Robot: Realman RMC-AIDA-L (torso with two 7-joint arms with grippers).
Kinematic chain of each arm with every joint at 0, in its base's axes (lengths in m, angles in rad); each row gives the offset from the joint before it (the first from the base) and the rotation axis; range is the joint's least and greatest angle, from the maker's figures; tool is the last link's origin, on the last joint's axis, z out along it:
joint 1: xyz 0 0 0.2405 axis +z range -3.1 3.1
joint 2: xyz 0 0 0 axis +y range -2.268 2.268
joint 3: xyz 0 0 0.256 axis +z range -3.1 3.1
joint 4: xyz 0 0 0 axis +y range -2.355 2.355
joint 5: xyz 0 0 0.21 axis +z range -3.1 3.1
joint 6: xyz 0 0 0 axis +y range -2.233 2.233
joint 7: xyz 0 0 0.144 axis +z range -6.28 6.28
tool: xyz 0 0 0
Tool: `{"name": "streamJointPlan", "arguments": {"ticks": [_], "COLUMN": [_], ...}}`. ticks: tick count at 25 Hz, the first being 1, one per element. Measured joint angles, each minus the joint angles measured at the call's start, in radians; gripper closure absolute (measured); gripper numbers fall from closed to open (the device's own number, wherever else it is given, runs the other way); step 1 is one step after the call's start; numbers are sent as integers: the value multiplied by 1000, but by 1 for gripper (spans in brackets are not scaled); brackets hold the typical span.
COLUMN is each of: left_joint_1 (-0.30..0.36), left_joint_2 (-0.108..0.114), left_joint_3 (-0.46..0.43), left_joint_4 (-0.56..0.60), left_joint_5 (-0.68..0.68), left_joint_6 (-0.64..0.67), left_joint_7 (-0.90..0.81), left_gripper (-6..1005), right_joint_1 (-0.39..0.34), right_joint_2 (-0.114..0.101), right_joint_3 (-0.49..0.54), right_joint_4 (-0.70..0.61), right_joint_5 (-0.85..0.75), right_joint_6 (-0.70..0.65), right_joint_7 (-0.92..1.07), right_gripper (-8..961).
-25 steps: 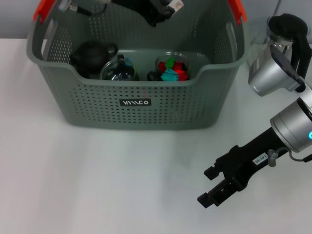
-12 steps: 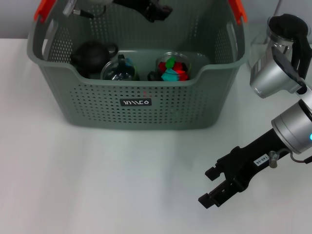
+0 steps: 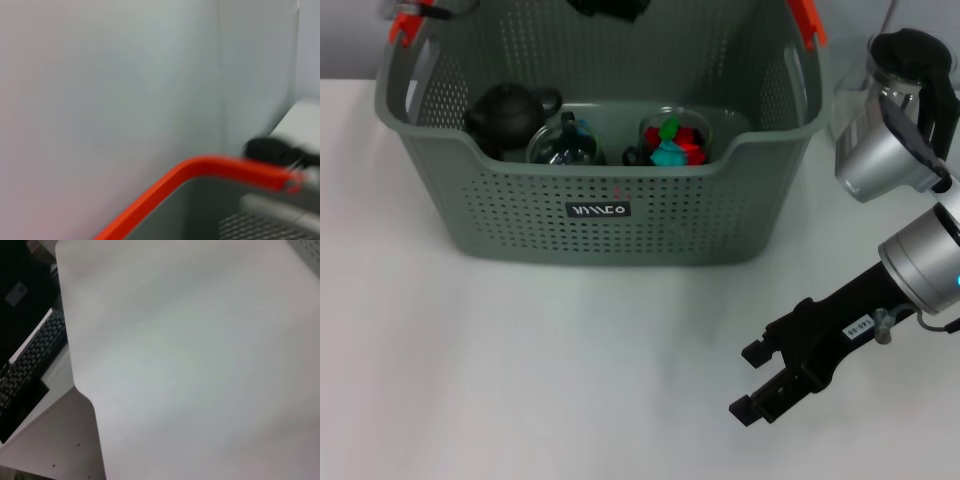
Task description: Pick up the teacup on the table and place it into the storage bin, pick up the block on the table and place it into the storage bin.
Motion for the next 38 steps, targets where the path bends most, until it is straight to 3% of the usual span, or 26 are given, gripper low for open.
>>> {"name": "streamJointPlan", "arguments": {"ticks": [4, 6, 9, 12, 16, 23, 31, 38], "left_joint_1": [169, 248, 338, 379, 413, 473, 432, 399], "left_joint_2": [-36, -51, -65, -70, -70, -82, -64, -51], "left_joint_3": [-101, -147, -223, -308, -381, -399, -485, -487], "left_joint_4": [194, 222, 185, 90, -52, -182, -435, -530], "left_joint_5": [-317, -481, -639, -692, -683, -584, -432, -309], "left_joint_6": [243, 342, 473, 590, 662, 656, 588, 531], "left_joint_7": [96, 163, 248, 316, 404, 564, 739, 768], "left_gripper": [257, 79, 81, 84, 84, 84, 85, 85], "right_joint_1": [0, -1, -5, -6, -7, -15, -93, -166], "right_joint_2": [0, -1, -2, -5, -1, 24, 19, 9], "right_joint_3": [4, 6, 19, 46, 101, 194, 212, 217], "right_joint_4": [0, 0, 0, -1, -1, 2, 7, 3], "right_joint_5": [0, 3, 7, 8, 10, 60, 215, 243], "right_joint_6": [4, 5, 6, 6, 2, 3, -4, -30], "right_joint_7": [-16, -28, -61, -98, -164, -316, -451, -491], "right_gripper": [13, 13, 13, 12, 12, 11, 12, 11]}}
